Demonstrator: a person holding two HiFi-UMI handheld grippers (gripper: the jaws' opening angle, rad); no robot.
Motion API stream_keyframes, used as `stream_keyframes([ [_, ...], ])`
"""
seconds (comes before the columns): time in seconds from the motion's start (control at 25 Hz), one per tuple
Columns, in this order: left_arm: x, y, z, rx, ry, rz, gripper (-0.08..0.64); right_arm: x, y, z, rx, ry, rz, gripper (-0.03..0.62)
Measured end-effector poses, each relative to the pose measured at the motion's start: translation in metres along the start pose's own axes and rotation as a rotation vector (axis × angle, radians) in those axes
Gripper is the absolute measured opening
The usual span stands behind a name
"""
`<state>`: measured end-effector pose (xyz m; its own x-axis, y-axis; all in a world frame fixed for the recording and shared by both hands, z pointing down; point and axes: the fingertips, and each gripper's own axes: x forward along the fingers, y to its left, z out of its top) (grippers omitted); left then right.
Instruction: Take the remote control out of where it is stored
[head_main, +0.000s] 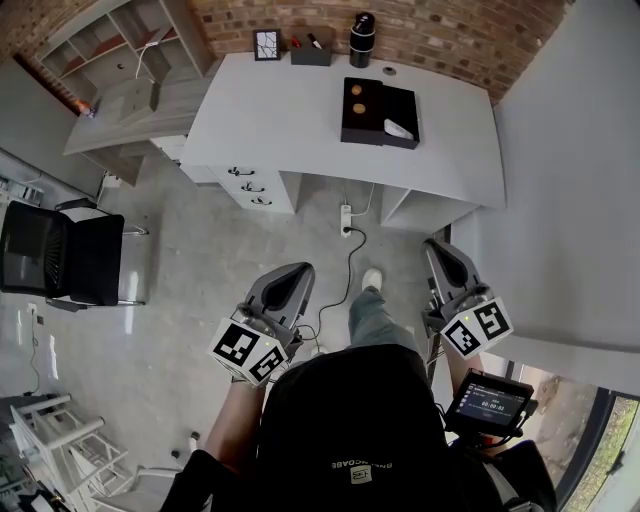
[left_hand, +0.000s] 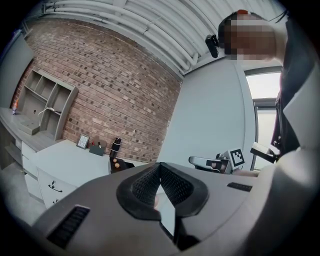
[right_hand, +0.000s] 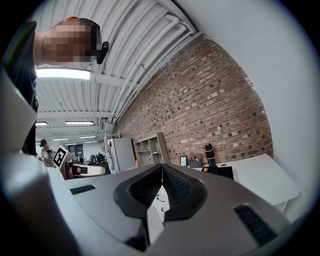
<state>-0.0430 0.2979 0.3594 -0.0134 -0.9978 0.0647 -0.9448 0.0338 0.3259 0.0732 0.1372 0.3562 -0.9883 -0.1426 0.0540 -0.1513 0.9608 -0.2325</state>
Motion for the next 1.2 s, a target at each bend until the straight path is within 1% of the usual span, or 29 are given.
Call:
stream_keyframes([
  [0.28,0.048,0.017,0.012,-0.001,0.003,0.023,0.008,0.025,-0.047,0.009,0.016,0.011,0.009,0.005],
  [0.56,0.102,0.031,0.017,0.02,0.029,0.053,0.008,0.054,-0.101,0.017,0.05,0.022,0.019,0.005],
  [0.64,0.114,0.035,0.019,0.02,0.032,0.062,0.008,0.064,-0.114,0.018,0.055,0.031,0.032,0.005],
  [0.76,0.13,0.042,0.024,0.023,0.034,0.096,0.008,0.078,-0.13,0.021,0.062,0.039,0.064,0.006],
  [0.96,0.154,0.05,0.026,0.041,0.043,0.145,0.008,0.098,-0.158,0.027,0.102,0.035,0.104,0.006],
  [1.12,0.175,0.045,0.032,0.025,0.028,0.133,0.008,0.108,-0.176,0.03,0.113,0.041,0.135,0.006],
  [1.2,0.187,0.044,0.031,0.036,0.031,0.127,0.009,0.113,-0.186,0.031,0.12,0.042,0.148,0.006],
])
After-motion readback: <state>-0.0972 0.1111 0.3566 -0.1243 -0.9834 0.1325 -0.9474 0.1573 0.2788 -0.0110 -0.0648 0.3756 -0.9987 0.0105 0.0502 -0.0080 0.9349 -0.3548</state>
